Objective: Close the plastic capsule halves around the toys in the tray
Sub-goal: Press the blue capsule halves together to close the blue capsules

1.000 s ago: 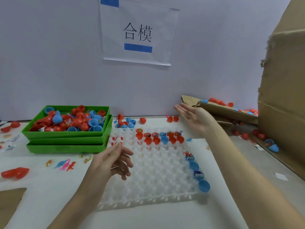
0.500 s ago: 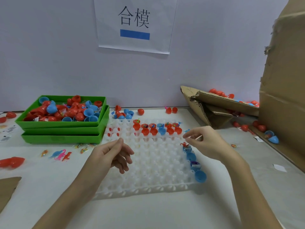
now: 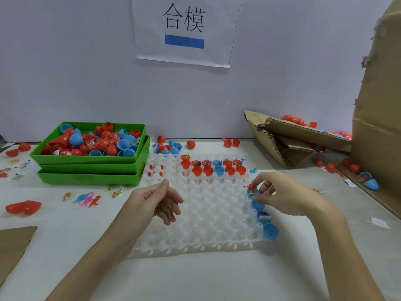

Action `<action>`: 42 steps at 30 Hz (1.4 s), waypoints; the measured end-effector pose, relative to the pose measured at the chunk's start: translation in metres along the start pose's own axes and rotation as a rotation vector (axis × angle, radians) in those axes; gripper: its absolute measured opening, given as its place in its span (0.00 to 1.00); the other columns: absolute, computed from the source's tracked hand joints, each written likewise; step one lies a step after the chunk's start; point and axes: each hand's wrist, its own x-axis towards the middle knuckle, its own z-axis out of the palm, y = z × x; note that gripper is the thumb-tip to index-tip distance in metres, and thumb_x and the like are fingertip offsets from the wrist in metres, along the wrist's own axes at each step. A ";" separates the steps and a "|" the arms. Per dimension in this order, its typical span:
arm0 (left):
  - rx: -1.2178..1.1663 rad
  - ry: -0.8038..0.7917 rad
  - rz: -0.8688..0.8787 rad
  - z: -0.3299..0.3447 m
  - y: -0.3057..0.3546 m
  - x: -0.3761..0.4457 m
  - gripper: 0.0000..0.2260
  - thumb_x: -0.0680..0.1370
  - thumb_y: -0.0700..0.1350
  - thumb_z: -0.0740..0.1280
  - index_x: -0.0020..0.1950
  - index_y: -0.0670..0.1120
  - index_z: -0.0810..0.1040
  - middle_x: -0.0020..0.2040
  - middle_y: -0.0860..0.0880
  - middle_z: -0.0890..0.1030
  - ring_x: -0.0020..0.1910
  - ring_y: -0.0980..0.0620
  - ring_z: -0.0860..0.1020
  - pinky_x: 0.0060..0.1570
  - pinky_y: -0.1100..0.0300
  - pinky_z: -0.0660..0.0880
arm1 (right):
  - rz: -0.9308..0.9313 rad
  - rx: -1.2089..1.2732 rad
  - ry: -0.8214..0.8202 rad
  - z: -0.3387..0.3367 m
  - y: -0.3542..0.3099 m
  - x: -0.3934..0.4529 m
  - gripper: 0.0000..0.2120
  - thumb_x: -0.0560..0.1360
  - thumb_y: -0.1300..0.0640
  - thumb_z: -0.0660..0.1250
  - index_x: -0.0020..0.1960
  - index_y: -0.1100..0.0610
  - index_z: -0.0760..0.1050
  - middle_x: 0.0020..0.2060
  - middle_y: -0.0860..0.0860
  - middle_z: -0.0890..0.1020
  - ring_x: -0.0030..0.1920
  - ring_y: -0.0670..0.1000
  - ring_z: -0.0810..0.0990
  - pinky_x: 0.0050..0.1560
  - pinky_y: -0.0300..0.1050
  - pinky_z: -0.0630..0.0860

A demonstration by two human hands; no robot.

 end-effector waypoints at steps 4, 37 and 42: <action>-0.003 -0.008 -0.013 0.000 0.002 0.001 0.23 0.82 0.55 0.59 0.42 0.43 0.87 0.38 0.38 0.84 0.35 0.45 0.82 0.35 0.61 0.79 | -0.014 0.027 0.024 0.002 0.000 0.003 0.11 0.79 0.56 0.70 0.58 0.46 0.73 0.44 0.42 0.76 0.42 0.44 0.78 0.30 0.26 0.71; 0.118 0.296 0.389 0.013 -0.003 -0.007 0.09 0.75 0.41 0.76 0.54 0.51 0.86 0.53 0.56 0.87 0.53 0.54 0.86 0.48 0.67 0.81 | -0.323 0.772 -0.179 0.066 -0.095 -0.021 0.19 0.72 0.54 0.80 0.60 0.51 0.79 0.48 0.48 0.88 0.49 0.48 0.88 0.57 0.46 0.83; 0.065 0.296 0.431 0.013 -0.002 -0.007 0.07 0.75 0.45 0.75 0.52 0.49 0.85 0.52 0.52 0.87 0.53 0.49 0.86 0.48 0.61 0.84 | -0.347 0.818 -0.069 0.060 -0.094 -0.023 0.11 0.77 0.53 0.74 0.58 0.54 0.83 0.43 0.49 0.87 0.44 0.47 0.86 0.48 0.39 0.82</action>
